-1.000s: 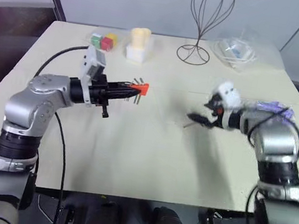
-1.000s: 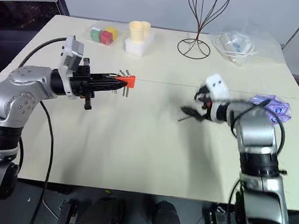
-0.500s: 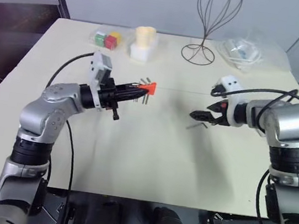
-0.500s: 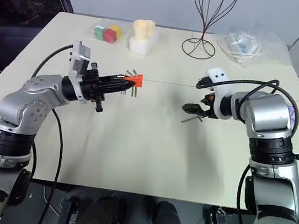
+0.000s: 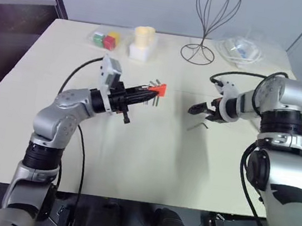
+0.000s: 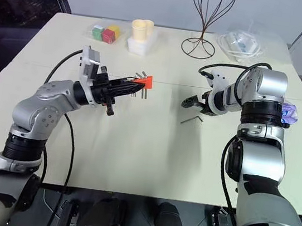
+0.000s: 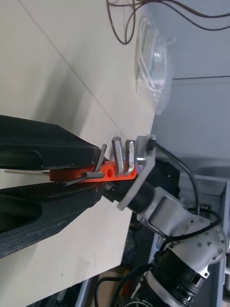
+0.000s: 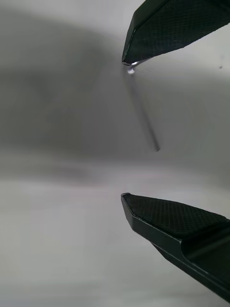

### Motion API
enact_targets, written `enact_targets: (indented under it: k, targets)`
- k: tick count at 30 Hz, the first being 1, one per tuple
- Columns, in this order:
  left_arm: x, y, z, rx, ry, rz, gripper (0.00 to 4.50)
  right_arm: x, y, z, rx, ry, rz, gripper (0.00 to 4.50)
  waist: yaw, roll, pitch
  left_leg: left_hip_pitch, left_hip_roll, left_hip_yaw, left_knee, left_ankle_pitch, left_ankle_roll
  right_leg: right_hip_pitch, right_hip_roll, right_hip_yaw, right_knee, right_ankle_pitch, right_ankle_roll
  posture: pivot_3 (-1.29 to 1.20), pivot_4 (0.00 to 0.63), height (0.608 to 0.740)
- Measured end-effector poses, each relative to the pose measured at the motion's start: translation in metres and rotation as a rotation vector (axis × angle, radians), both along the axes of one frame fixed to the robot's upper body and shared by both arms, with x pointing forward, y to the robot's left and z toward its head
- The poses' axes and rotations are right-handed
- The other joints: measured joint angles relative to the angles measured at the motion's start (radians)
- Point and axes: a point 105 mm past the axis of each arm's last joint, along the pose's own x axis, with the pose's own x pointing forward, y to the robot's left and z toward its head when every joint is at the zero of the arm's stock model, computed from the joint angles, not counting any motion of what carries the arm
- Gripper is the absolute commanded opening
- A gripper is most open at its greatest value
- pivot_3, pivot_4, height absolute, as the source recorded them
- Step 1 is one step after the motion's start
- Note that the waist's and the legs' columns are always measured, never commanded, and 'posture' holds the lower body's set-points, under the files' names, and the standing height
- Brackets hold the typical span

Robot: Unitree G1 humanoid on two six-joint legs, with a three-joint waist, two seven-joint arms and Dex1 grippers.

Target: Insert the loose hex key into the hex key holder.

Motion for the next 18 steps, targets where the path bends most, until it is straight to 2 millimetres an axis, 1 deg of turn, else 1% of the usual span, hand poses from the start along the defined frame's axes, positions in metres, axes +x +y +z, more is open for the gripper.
enact_targets:
  k: [2,8,11,18]
  targets:
    - [0.001,0.001,-0.005,0.001,0.013,0.015,0.0,-0.003,-0.002,-0.005,0.005,0.035,-0.001,4.43,0.0,0.0,0.0,0.0,0.0,0.0,0.0,0.0,0.0,0.0,0.001,0.0,0.0,0.0,0.0,0.0,0.15,0.74]
    - [0.001,0.002,-0.007,0.002,0.015,0.031,0.0,-0.013,0.012,-0.009,0.049,0.071,0.065,4.43,-0.001,0.0,0.0,0.0,0.001,0.0,0.0,0.0,0.001,0.0,0.001,0.0,0.0,0.0,0.0,0.0,0.15,0.74]
    - [0.0,0.003,-0.007,0.0,0.01,0.038,0.0,-0.019,0.015,-0.014,0.062,0.086,0.08,4.43,0.002,0.0,0.0,0.0,0.001,0.001,0.001,-0.001,0.002,0.001,0.001,0.0,0.0,0.0,0.0,0.0,0.15,0.74]
    - [0.001,0.003,-0.007,-0.002,0.009,0.05,0.0,-0.02,0.021,-0.018,0.06,0.064,0.05,4.43,-0.002,-0.001,-0.001,0.001,0.002,0.001,0.001,-0.001,0.002,0.003,0.002,-0.001,-0.001,0.0,0.0,0.0,0.15,0.74]
